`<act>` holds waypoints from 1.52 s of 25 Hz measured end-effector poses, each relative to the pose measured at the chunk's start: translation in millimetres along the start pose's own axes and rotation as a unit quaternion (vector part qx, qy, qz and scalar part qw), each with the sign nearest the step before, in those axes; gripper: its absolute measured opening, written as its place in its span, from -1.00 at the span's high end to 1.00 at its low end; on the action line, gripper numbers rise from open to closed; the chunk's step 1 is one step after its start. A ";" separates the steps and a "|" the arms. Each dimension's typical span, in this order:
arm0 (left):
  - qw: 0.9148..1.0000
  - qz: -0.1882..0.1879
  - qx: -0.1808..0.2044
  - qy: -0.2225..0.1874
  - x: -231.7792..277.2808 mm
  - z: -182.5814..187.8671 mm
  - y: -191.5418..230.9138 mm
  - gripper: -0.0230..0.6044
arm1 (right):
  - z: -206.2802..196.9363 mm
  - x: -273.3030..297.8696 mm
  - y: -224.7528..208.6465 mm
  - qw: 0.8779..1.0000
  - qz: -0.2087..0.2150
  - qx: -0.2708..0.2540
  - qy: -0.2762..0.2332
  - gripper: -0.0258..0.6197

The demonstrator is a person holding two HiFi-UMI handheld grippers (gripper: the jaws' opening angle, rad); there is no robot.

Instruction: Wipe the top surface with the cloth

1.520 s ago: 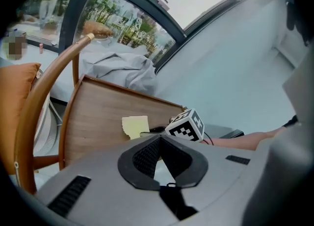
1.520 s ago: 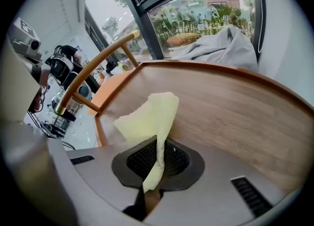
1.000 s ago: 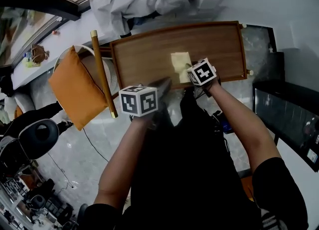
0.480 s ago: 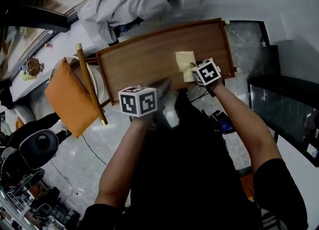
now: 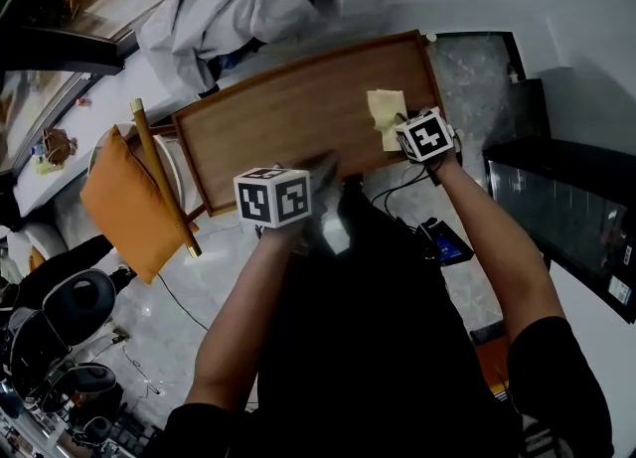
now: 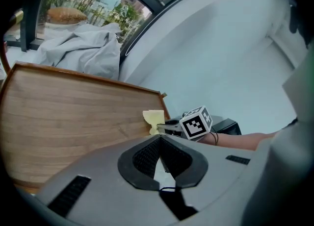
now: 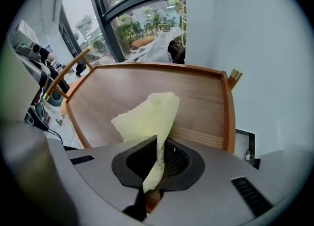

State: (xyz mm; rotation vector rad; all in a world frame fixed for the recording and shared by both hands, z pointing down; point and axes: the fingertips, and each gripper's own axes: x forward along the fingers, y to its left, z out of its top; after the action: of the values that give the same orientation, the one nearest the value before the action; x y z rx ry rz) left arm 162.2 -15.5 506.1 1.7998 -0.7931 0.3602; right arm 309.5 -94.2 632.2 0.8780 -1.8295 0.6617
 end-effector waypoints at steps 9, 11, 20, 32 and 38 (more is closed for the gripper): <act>1.000 -0.018 0.003 0.000 6.6 2.5 -8.3 0.90 | -19.6 -12.2 -40.2 0.995 -0.072 0.057 0.045 0.82; 1.000 -0.019 0.001 -0.003 4.3 2.6 -7.9 0.90 | -21.8 -13.6 -43.8 0.993 -0.088 0.062 0.051 0.82; 1.000 -0.012 -0.013 -0.024 -41.3 -4.0 16.0 0.90 | -43.8 -31.6 -72.8 0.967 -0.202 0.117 0.100 0.82; 0.995 0.026 -0.036 -0.086 -171.8 0.2 94.7 0.90 | 115.0 -6.9 180.2 0.992 0.100 0.052 -0.058 0.82; 0.993 0.039 -0.050 -0.100 -229.7 -20.9 122.9 0.90 | 157.0 26.5 335.0 0.977 0.207 -0.009 -0.048 0.82</act>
State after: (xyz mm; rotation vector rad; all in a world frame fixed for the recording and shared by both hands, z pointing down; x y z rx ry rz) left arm -85.3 58.5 466.5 1.7316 -1.0063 0.1896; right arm -49.8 -21.5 575.8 0.5245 -2.1271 0.8693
